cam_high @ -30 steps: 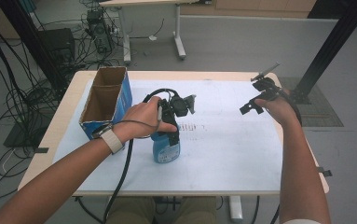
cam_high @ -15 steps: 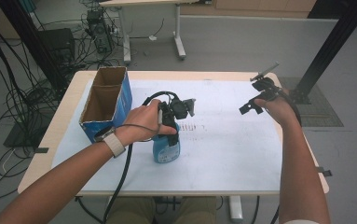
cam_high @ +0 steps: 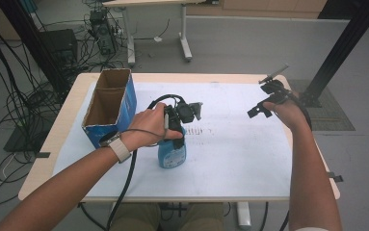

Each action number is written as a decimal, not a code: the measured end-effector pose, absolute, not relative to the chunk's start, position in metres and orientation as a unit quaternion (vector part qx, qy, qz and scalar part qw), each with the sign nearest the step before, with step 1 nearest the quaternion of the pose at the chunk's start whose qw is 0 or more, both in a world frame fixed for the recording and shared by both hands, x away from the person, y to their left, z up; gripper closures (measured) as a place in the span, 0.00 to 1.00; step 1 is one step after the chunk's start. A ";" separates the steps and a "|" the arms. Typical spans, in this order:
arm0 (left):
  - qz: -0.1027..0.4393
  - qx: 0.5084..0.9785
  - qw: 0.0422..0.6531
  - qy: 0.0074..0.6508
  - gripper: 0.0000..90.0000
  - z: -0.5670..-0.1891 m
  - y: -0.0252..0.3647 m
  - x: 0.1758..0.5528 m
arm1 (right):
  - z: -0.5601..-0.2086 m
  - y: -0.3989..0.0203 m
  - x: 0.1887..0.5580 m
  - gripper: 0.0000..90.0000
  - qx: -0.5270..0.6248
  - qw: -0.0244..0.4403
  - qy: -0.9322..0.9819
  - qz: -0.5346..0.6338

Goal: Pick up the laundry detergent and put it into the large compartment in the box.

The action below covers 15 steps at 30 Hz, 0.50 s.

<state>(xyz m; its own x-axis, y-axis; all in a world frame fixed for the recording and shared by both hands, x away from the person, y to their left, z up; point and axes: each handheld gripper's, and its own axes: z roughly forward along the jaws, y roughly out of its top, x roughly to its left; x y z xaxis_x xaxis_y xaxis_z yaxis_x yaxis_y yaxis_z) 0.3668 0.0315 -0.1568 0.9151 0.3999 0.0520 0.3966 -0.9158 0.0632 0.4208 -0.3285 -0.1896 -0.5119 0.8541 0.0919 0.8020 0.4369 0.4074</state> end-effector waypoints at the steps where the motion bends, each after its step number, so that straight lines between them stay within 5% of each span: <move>1: 0.031 0.978 0.027 0.206 0.34 -0.157 0.032 0.367 | -0.190 -0.328 0.421 0.07 0.490 0.064 0.845 0.204; 4: 0.019 0.979 0.029 0.203 0.42 -0.156 0.033 0.370 | -0.190 -0.328 0.420 0.07 0.489 0.064 0.845 0.204; 15: 0.016 0.979 0.031 0.203 0.42 -0.156 0.034 0.371 | -0.189 -0.329 0.419 0.07 0.492 0.064 0.844 0.204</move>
